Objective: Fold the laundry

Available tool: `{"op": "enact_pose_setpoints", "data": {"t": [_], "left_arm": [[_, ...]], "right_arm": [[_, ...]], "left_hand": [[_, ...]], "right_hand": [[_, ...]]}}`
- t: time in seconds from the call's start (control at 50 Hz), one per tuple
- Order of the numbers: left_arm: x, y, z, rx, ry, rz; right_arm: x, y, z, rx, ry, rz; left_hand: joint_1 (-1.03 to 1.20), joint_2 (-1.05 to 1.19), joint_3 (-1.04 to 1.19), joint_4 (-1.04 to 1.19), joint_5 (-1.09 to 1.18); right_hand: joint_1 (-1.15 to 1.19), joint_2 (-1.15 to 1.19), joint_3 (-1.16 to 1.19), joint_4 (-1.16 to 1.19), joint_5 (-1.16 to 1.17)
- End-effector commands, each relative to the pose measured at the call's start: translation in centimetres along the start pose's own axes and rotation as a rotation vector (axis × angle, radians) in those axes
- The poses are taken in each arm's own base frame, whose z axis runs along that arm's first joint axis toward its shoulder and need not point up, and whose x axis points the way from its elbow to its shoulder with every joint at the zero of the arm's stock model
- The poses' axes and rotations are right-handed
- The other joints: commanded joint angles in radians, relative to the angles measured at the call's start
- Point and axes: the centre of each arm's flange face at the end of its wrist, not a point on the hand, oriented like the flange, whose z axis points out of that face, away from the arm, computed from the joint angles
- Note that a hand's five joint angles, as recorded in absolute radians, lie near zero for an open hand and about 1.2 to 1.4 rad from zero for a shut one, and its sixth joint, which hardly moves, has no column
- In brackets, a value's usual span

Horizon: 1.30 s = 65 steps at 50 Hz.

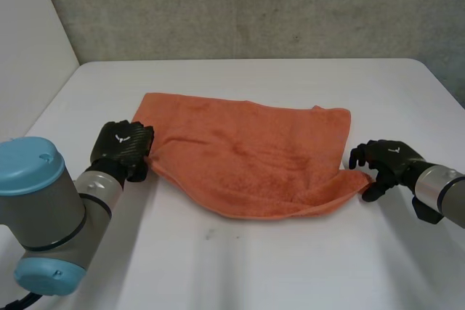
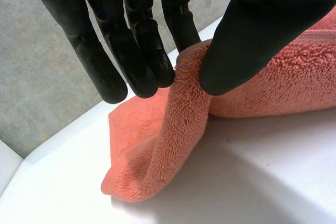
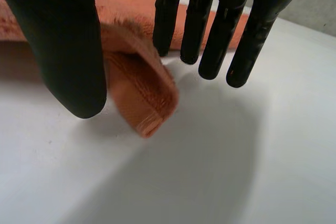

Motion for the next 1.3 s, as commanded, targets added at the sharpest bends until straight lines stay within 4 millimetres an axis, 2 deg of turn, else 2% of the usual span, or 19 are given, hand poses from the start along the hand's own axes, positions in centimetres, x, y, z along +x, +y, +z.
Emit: {"op": "enact_pose_setpoints", "data": {"t": [0.02, 0.16, 0.26, 0.34, 0.4, 0.52, 0.58, 0.68, 0.76, 0.8, 0.92, 0.98, 1.0, 1.02, 1.06, 1.08, 1.16, 1.24, 1.3], "left_arm": [[0.0, 0.0, 0.0, 0.000, 0.000, 0.000], [-0.3, -0.1, 0.0, -0.004, -0.007, 0.002], [-1.4, -2.2, -1.1, 0.020, -0.029, 0.015], [-2.9, -6.1, -2.9, 0.088, -0.060, 0.034], [-4.2, -10.3, -4.8, 0.206, -0.099, 0.037], [-5.9, -15.6, -8.0, 0.355, -0.152, 0.047], [-5.8, -15.2, -7.9, 0.297, -0.136, 0.069], [-4.2, -9.9, -5.3, 0.020, -0.039, 0.150], [-3.4, -7.0, -3.8, -0.089, 0.004, 0.179], [-3.3, -2.0, -0.8, -0.257, 0.035, 0.210], [-3.4, 0.4, 2.7, -0.306, 0.045, 0.246], [-4.8, -2.4, 5.9, -0.195, -0.016, 0.261], [-5.8, -5.0, 6.9, -0.105, -0.059, 0.266], [-6.3, -6.4, 7.4, -0.054, -0.085, 0.269], [-7.5, -9.8, 8.2, 0.069, -0.148, 0.271], [-8.8, -13.5, 8.5, 0.211, -0.220, 0.270], [-11.7, -22.2, 6.5, 0.594, -0.409, 0.257], [-12.6, -25.8, 4.0, 0.809, -0.517, 0.231], [-12.2, -24.6, 3.6, 0.771, -0.505, 0.226]], "right_arm": [[0.3, 0.3, 1.0, 0.002, -0.003, 0.041], [1.2, -2.2, 0.7, 0.084, 0.041, 0.090], [1.4, -10.2, -4.6, 0.245, 0.114, 0.005], [0.9, -12.9, -7.1, 0.290, 0.125, -0.034], [0.1, -17.2, -11.4, 0.358, 0.173, -0.150], [-1.2, -18.0, -14.3, 0.237, 0.177, -0.303], [-2.0, -16.7, -14.8, 0.097, 0.159, -0.384], [-2.4, -14.3, -13.0, -0.072, 0.135, -0.472], [-3.4, -11.6, -9.8, -0.212, 0.098, -0.500], [-3.8, -10.4, -8.1, -0.261, 0.092, -0.519], [-2.4, -8.1, -0.6, -0.286, 0.136, -0.535], [-1.6, -11.4, 1.4, -0.145, 0.230, -0.541], [-1.6, -11.5, 1.4, -0.144, 0.230, -0.540], [-1.5, -13.4, 1.6, -0.066, 0.270, -0.533], [-1.0, -20.9, 0.8, 0.271, 0.402, -0.482], [-1.0, -20.9, 0.8, 0.272, 0.402, -0.481], [-0.4, -28.3, -1.3, 0.718, 0.493, -0.351], [-0.3, -31.0, -5.1, 0.907, 0.512, -0.303], [-1.1, -29.8, -6.2, 0.913, 0.486, -0.312]], "left_hand": [[0.253, 0.197, 0.203, 0.201, 0.263], [0.253, 0.197, 0.203, 0.201, 0.263], [0.253, 0.197, 0.203, 0.201, 0.263], [0.253, 0.197, 0.203, 0.201, 0.263], [0.253, 0.197, 0.203, 0.201, 0.263], [0.253, 0.197, 0.203, 0.201, 0.263], [0.253, 0.197, 0.203, 0.201, 0.263], [0.253, 0.197, 0.203, 0.201, 0.263], [0.253, 0.197, 0.203, 0.201, 0.263], [0.253, 0.197, 0.203, 0.201, 0.263], [0.253, 0.197, 0.203, 0.201, 0.263], [0.253, 0.197, 0.203, 0.201, 0.263], [0.253, 0.197, 0.203, 0.201, 0.263], [0.253, 0.197, 0.203, 0.201, 0.263], [0.253, 0.197, 0.203, 0.201, 0.263], [0.253, 0.197, 0.203, 0.201, 0.263], [0.253, 0.197, 0.203, 0.201, 0.263], [0.253, 0.197, 0.203, 0.201, 0.263], [0.253, 0.197, 0.203, 0.201, 0.263]], "right_hand": [[0.744, 0.648, 0.643, 0.649, 0.675], [0.827, 0.732, 0.727, 0.733, 0.758], [0.827, 0.732, 0.727, 0.733, 0.758], [0.827, 0.732, 0.727, 0.733, 0.758], [0.827, 0.732, 0.727, 0.733, 0.758], [0.827, 0.732, 0.727, 0.733, 0.758], [0.827, 0.732, 0.727, 0.733, 0.758], [0.827, 0.732, 0.727, 0.733, 0.758], [0.827, 0.732, 0.727, 0.733, 0.758], [0.827, 0.732, 0.727, 0.733, 0.758], [0.827, 0.732, 0.727, 0.733, 0.758], [0.827, 0.732, 0.727, 0.733, 0.758], [0.827, 0.732, 0.727, 0.733, 0.758], [0.827, 0.732, 0.727, 0.733, 0.758], [0.827, 0.732, 0.727, 0.733, 0.758], [0.827, 0.732, 0.727, 0.733, 0.758], [0.827, 0.732, 0.727, 0.733, 0.758], [0.827, 0.732, 0.727, 0.733, 0.758], [0.827, 0.732, 0.727, 0.733, 0.758]]}}
